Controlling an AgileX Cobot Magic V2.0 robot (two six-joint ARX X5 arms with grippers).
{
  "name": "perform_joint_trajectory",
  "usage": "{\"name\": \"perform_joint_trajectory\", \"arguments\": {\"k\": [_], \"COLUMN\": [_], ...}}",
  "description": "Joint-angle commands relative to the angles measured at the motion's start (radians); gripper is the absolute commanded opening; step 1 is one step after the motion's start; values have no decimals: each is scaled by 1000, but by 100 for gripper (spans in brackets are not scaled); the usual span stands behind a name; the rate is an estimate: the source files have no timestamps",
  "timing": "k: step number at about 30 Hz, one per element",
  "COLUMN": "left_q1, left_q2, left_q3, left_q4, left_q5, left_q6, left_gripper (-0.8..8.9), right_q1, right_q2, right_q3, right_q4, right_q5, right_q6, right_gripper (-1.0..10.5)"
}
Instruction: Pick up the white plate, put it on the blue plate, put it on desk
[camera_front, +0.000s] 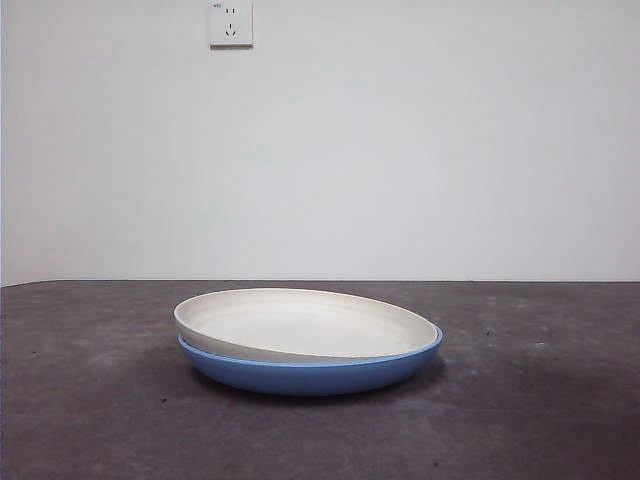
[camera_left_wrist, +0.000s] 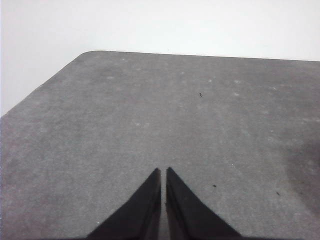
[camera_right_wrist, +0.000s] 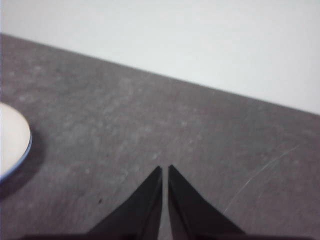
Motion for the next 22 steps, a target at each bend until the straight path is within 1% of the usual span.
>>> {"name": "perform_joint_trajectory", "arguments": {"k": [1, 3, 5, 9, 14, 22], "left_q1": [0, 0, 0, 0, 0, 0], "left_q2": [-2, -2, -2, -2, -2, -2], "left_q3": [-21, -21, -21, -21, -21, -21], "left_q4": [-7, -7, -7, -7, -7, -7], "left_q5": [-1, -1, -1, -1, -1, -1], "left_q6": [6, 6, 6, 6, 6, 6], "left_gripper": [19, 19, 19, 19, 19, 19], "right_q1": [9, 12, 12, 12, 12, 11], "right_q2": [-19, -37, -56, -56, -56, -56], "right_q3": [-35, -64, -65, -65, -65, -65], "right_q4": [28, 41, -11, -68, -67, -49], "right_q5": [35, 89, 148, 240, 248, 239], "right_q6": [35, 81, 116, 160, 178, 178], "right_gripper": [18, 18, 18, 18, 18, 18]}}
